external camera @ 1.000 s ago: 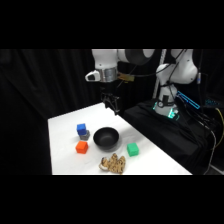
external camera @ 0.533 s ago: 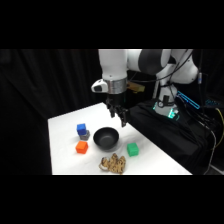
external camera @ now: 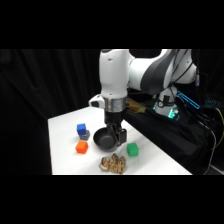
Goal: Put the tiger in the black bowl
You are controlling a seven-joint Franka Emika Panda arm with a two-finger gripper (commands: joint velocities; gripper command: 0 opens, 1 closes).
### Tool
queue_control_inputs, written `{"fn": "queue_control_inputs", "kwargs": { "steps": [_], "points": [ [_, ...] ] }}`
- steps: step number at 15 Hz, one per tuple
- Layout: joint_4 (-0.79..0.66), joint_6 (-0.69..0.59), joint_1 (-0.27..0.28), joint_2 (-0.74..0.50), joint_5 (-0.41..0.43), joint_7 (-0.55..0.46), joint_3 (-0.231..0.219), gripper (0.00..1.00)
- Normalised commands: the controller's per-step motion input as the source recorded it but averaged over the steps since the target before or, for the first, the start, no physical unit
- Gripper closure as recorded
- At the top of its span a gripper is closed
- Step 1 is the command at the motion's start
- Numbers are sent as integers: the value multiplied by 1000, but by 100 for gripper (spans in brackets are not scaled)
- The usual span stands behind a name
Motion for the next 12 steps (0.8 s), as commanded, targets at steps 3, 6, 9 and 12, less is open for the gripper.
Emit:
{"fn": "queue_control_inputs", "kwargs": {
  "steps": [3,6,9,12],
  "points": [
    [329,303,155,483,-96,218,-132,0],
    [253,243,193,408,-83,196,-160,0],
    [192,245,195,343,-39,169,-152,0],
    [158,227,224,260,-47,164,-162,0]
  ]
}}
